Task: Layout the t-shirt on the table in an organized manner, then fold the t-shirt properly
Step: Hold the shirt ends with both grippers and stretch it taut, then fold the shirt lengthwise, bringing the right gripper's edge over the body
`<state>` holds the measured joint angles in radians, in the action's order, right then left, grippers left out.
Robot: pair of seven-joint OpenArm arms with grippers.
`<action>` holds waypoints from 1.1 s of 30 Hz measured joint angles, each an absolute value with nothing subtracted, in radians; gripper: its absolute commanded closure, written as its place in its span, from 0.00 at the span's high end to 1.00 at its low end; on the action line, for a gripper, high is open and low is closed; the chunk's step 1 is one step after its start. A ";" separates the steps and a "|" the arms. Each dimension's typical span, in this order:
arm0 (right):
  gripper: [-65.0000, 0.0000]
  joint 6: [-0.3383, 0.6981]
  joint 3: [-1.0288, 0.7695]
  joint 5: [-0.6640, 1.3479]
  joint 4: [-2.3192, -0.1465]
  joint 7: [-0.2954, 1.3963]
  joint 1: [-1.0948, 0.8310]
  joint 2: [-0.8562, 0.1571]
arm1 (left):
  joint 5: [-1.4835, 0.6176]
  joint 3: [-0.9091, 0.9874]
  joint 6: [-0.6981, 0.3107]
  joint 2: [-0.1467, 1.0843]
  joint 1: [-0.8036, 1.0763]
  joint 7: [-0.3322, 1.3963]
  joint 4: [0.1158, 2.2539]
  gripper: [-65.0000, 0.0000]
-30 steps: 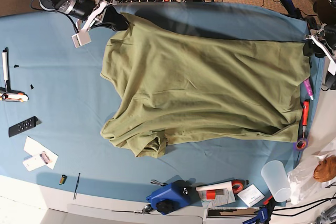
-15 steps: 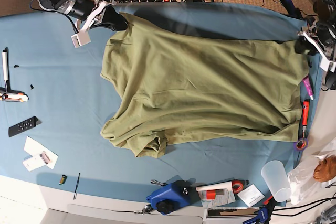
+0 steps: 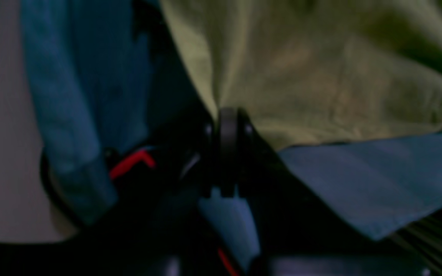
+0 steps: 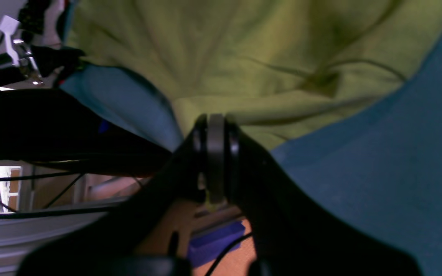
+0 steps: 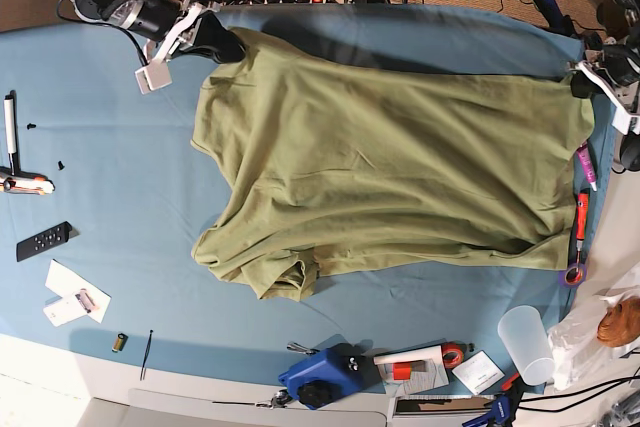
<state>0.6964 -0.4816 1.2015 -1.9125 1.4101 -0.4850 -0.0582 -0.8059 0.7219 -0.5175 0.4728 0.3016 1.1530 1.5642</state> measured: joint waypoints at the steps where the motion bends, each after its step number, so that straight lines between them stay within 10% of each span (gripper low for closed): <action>1: 0.00 0.696 -0.482 1.199 -1.914 1.411 -0.485 -0.058 | -0.830 0.722 -0.513 0.484 0.303 1.186 1.573 0.00; 33: 0.00 0.697 -0.642 1.082 -2.109 1.417 -0.496 -0.057 | -1.081 0.850 -0.573 0.506 0.373 1.203 1.607 0.00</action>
